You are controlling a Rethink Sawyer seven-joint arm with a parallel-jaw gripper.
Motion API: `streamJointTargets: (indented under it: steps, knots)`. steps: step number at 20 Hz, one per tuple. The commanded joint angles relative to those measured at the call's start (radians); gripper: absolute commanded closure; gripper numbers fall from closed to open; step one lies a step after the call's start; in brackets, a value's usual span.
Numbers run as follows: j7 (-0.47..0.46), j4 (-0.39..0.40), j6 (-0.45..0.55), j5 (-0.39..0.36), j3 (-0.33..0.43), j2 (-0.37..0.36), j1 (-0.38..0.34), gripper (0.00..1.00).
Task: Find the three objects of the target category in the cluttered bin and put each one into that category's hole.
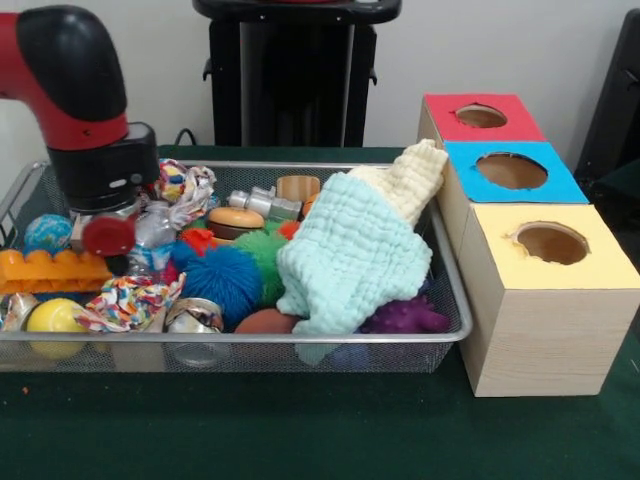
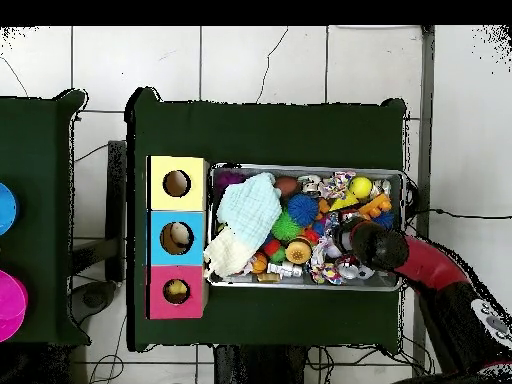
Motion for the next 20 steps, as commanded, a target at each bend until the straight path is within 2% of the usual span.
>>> streamJointTargets:
  steps: [1, 7, 9, 13, 17, 20]
  knots:
    - [0.126, 0.235, 0.089, 0.005, -0.082, -0.018, 0.262, 0.00]
    - [0.216, 0.270, 0.094, 0.093, -0.184, -0.117, 0.425, 0.00]
    - [0.226, 0.250, 0.101, 0.097, -0.243, -0.135, 0.498, 0.00]
    - [0.208, 0.178, 0.084, 0.052, -0.388, -0.135, 0.643, 0.00]
    - [0.196, 0.089, 0.040, -0.006, -0.531, -0.094, 0.762, 0.00]
    - [0.195, 0.055, 0.007, 0.013, -0.584, -0.045, 0.802, 0.00]
